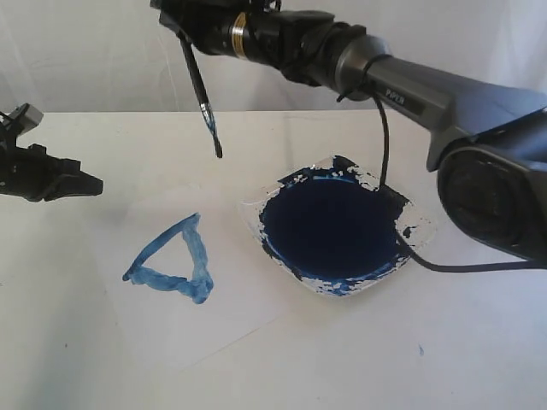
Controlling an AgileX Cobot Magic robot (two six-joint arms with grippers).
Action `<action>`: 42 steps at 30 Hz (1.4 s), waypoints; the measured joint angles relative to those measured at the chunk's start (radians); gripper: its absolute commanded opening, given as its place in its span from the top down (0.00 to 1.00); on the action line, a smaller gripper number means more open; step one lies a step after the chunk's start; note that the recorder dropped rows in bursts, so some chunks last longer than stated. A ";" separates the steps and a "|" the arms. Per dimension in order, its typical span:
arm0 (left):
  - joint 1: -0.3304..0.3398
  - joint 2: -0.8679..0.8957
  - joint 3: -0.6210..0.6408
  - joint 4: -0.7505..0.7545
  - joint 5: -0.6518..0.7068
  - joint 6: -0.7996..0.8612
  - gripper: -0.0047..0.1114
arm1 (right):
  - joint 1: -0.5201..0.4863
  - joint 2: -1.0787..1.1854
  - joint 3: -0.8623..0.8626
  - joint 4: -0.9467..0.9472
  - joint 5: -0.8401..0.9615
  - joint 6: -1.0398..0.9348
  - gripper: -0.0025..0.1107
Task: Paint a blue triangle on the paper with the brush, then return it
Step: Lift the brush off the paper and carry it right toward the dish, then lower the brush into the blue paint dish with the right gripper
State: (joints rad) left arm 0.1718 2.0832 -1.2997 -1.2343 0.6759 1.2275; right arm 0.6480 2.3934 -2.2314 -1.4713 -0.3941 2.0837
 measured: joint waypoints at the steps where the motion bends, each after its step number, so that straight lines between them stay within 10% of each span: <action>1: 0.000 0.000 0.000 0.000 -0.002 0.002 0.96 | 0.000 -0.014 0.000 -0.012 0.014 -0.001 0.98; 42: 0.000 0.000 0.000 -0.066 0.149 0.045 0.96 | 0.020 -0.882 1.027 -0.119 0.988 0.004 0.98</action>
State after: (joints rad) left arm 0.1718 2.0832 -1.2997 -1.3006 0.8254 1.2727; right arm 0.6679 1.5111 -1.2045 -1.5906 0.5940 2.0877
